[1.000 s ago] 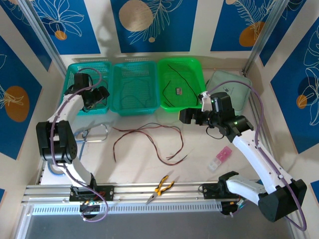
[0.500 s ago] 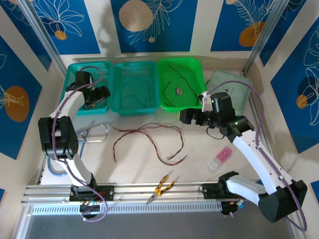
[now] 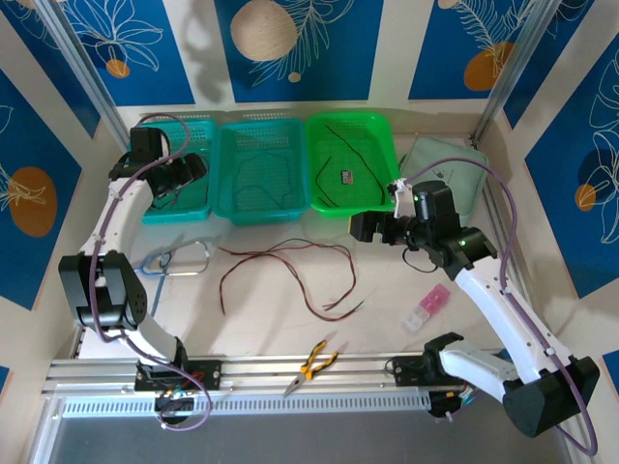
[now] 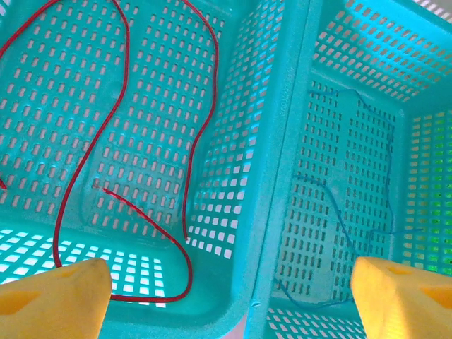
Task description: Untangle the cables
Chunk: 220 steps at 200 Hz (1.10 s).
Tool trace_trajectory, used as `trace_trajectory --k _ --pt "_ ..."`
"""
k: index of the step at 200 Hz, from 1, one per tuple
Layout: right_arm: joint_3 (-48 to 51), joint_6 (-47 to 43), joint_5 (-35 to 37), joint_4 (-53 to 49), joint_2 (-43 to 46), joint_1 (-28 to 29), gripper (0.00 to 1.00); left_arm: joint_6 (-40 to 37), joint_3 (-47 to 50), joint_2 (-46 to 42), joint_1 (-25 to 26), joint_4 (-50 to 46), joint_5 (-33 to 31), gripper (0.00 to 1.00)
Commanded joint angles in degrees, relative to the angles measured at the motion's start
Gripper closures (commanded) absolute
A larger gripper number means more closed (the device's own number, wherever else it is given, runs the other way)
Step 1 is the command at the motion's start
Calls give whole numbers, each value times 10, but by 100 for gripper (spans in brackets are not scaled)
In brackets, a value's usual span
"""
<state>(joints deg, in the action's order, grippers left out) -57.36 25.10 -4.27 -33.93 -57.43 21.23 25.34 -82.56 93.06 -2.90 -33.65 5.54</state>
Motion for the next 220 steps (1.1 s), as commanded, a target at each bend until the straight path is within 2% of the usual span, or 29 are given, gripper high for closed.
trace_trajectory --k 1,54,110,137,169,198,220 --pt "-11 -5 5 -8 8 -2 1 -7 -7 9 -4 -23 20 13" --pt "5 27 25 -18 3 2 1 -27 29 -45 37 -21 22 13" --pt "-2 144 110 -135 -83 39 4 -28 103 -150 88 -33 9 15" --pt "26 211 137 -146 -98 82 14 -22 139 -190 131 -39 0 15" --pt "83 284 142 -141 -77 119 30 3 195 -233 191 -30 -11 18" --pt "145 331 120 -122 -63 137 32 22 246 -259 250 -5 -6 19" --pt "195 343 100 -85 -60 140 35 23 281 -272 266 29 26 21"
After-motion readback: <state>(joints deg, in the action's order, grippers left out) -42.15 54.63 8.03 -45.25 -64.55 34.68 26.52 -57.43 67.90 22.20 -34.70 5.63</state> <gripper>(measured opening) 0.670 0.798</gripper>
